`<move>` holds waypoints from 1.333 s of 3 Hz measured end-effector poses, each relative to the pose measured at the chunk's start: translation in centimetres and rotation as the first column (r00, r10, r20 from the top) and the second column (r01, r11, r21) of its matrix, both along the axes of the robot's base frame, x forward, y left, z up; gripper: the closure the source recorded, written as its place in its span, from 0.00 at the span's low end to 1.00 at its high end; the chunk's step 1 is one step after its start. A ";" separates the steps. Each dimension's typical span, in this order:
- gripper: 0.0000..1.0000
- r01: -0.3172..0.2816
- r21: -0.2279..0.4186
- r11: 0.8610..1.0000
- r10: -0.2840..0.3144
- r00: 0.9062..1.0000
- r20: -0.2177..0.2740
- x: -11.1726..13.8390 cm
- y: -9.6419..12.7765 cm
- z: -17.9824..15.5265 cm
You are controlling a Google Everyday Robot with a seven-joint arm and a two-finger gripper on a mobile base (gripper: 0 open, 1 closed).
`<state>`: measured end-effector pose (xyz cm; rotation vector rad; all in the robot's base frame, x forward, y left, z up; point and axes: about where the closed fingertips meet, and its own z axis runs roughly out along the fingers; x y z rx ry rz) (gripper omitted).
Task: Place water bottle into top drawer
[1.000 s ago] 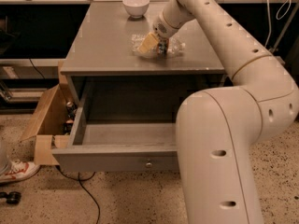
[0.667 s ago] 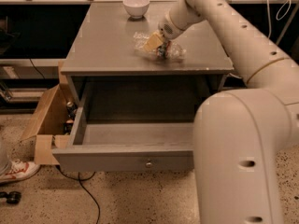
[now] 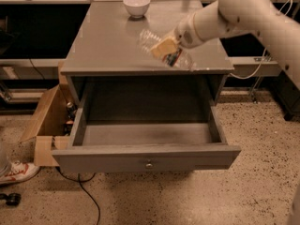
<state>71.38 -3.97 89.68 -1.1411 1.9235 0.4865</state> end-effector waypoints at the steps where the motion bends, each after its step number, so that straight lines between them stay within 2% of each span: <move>1: 1.00 -0.070 0.001 0.998 0.070 0.995 -0.067 -4.1 2.0 -3.3; 2: 1.00 -0.068 0.000 0.998 0.068 0.995 -0.072 -4.3 1.9 -3.5; 3: 1.00 -0.033 -0.013 0.999 0.031 0.990 -0.138 -6.4 1.3 -6.0; 4: 1.00 0.017 -0.038 0.999 -0.025 0.979 -0.205 -8.7 0.2 -9.0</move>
Offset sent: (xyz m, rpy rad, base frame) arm -0.0345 0.0156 -0.0233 0.0017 0.0494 0.0581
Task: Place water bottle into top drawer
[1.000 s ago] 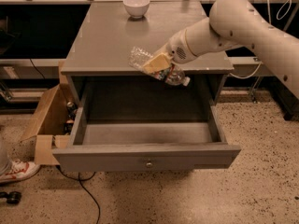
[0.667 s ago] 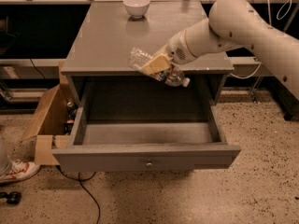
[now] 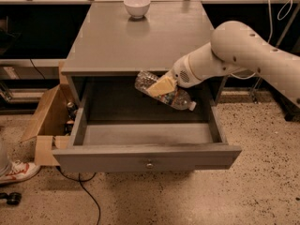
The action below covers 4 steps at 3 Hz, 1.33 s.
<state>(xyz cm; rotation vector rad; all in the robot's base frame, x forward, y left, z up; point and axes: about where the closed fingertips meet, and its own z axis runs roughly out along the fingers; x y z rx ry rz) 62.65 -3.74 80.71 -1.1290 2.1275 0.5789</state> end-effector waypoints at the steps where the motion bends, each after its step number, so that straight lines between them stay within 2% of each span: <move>1: 1.00 0.055 -0.009 0.998 -0.055 0.996 -0.076 -1.5 -0.3 -4.1; 2: 1.00 0.098 0.006 0.995 -0.096 0.986 -0.138 -1.9 0.1 -7.9; 3: 0.85 0.127 0.012 0.992 -0.123 0.976 -0.178 -1.6 0.4 -10.8; 4: 0.68 0.130 0.013 0.991 -0.125 0.976 -0.181 -1.6 0.4 -11.0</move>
Offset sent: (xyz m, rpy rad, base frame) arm -0.0233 0.0004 -0.1243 0.0395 0.2093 -0.1579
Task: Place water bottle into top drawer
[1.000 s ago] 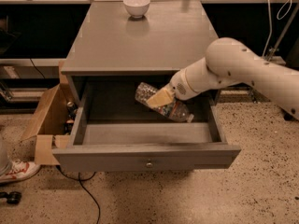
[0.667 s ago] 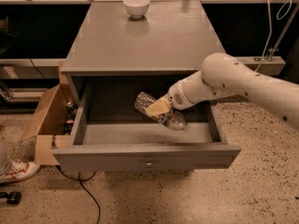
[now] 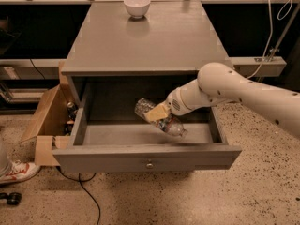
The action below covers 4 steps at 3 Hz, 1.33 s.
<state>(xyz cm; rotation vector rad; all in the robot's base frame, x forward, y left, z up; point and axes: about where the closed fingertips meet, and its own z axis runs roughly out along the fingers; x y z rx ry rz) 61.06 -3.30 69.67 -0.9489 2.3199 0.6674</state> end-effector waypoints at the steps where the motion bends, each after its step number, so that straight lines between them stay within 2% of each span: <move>1: 0.45 0.000 0.000 1.000 0.000 1.000 0.000 0.0 0.0 0.0; 3: 0.00 0.004 0.046 0.999 -0.005 1.000 0.022 -0.6 -0.6 1.0; 4: 0.00 0.024 0.084 0.996 -0.031 0.997 0.075 -1.9 -2.4 3.7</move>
Offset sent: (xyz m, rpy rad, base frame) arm -0.0052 -0.0058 0.0068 0.0320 -0.0158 -0.0046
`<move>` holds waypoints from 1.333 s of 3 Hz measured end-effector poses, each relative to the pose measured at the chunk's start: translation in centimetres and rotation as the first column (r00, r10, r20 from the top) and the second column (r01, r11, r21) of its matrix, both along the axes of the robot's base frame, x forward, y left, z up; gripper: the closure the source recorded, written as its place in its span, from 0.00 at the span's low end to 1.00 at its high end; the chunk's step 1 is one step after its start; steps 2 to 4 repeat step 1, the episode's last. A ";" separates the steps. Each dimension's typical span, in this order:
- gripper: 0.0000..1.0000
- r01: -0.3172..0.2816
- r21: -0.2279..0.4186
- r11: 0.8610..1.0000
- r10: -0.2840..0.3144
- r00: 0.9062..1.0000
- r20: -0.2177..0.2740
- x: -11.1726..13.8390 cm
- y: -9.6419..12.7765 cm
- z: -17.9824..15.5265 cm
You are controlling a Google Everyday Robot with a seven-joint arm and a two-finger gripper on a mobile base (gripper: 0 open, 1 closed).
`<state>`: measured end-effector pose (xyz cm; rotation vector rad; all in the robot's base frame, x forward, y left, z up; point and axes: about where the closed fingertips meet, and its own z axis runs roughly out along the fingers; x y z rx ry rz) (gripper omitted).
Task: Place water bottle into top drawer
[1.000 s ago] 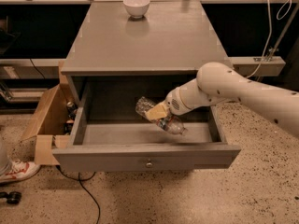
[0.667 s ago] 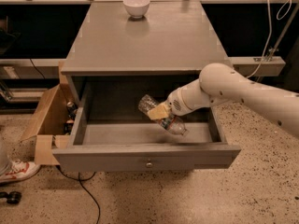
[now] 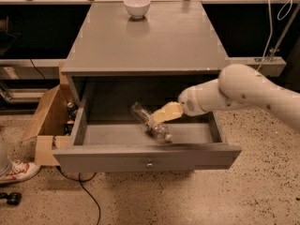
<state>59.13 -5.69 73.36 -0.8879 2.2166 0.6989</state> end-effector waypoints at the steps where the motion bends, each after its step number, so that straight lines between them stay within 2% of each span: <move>1: 0.00 0.071 0.031 0.997 -0.073 0.993 0.096 -2.6 -4.9 4.9; 4: 0.00 0.071 0.031 0.997 -0.073 0.993 0.096 -2.6 -4.9 4.9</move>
Offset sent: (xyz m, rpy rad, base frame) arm 0.0000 0.0000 0.0000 0.0000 0.0000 0.0000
